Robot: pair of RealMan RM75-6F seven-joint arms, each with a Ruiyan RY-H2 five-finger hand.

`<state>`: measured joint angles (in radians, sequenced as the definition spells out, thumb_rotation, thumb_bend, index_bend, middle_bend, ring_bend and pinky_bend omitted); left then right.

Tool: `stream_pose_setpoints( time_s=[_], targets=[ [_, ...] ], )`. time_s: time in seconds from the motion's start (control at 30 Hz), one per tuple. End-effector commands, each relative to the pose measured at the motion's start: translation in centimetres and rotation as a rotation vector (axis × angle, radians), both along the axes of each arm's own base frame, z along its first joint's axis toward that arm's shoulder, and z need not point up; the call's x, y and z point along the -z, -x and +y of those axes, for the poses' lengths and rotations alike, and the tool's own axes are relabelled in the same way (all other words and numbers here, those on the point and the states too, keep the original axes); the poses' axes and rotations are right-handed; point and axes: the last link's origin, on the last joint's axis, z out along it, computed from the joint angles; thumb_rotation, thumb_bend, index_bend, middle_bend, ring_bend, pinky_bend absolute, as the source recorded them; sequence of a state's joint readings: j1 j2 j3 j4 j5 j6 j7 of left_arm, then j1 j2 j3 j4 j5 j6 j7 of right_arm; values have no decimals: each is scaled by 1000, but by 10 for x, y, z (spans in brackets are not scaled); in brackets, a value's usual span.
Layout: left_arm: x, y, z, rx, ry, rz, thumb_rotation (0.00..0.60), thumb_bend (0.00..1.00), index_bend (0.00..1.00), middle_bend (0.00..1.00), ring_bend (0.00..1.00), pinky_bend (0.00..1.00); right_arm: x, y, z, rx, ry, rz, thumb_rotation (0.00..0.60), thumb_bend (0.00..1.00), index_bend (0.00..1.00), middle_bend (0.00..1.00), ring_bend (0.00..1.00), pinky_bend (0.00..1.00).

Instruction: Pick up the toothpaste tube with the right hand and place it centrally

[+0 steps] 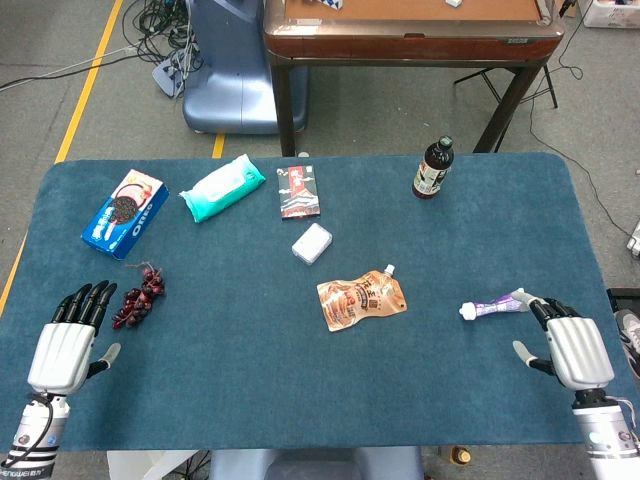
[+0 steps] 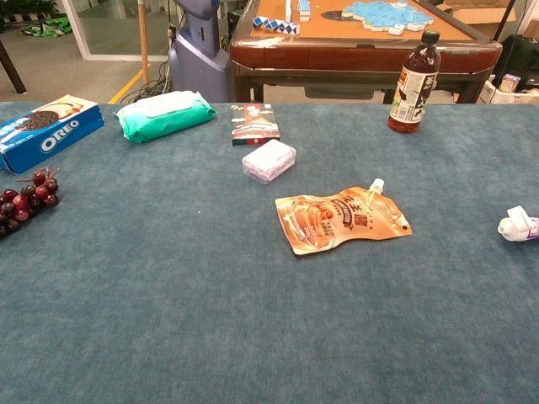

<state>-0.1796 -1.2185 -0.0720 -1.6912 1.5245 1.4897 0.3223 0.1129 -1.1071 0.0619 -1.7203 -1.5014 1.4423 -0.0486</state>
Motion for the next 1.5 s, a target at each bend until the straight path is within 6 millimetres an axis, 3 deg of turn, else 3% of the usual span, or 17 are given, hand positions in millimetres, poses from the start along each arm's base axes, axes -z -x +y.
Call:
stream_pose_setpoints(
  time_s=[0.03,0.6,0.77,0.9,1.17,1.5],
  targets=[
    [0,0,0,-1,-3,-2,600,206,0,68,77,121,0,0,0,0,-1,-1,600,272,249,381,303,403],
    [-4,0,-4,4,-15,-13,600,206,0,68,78,121,-19,-11,-4,-47,27,27,600,272,252,404,303,403],
    [-4,0,-5,2,-14,-15,600,206,0,68,77,122,-22,-8,-12,-36,1,97,600,282,345,459,304,403],
    [-3,1,-6,0,-12,-18,600,206,0,68,78,122,-22,1,-17,-1,-12,134,600,282,352,463,304,403],
    [-1,3,-5,-6,-5,-19,600,206,0,68,77,121,-13,22,-34,61,-54,214,600,282,352,460,304,403],
    [-2,8,-7,-21,-8,-21,600,206,0,68,77,121,13,33,-62,80,-105,271,600,277,352,440,304,403]
  ],
)
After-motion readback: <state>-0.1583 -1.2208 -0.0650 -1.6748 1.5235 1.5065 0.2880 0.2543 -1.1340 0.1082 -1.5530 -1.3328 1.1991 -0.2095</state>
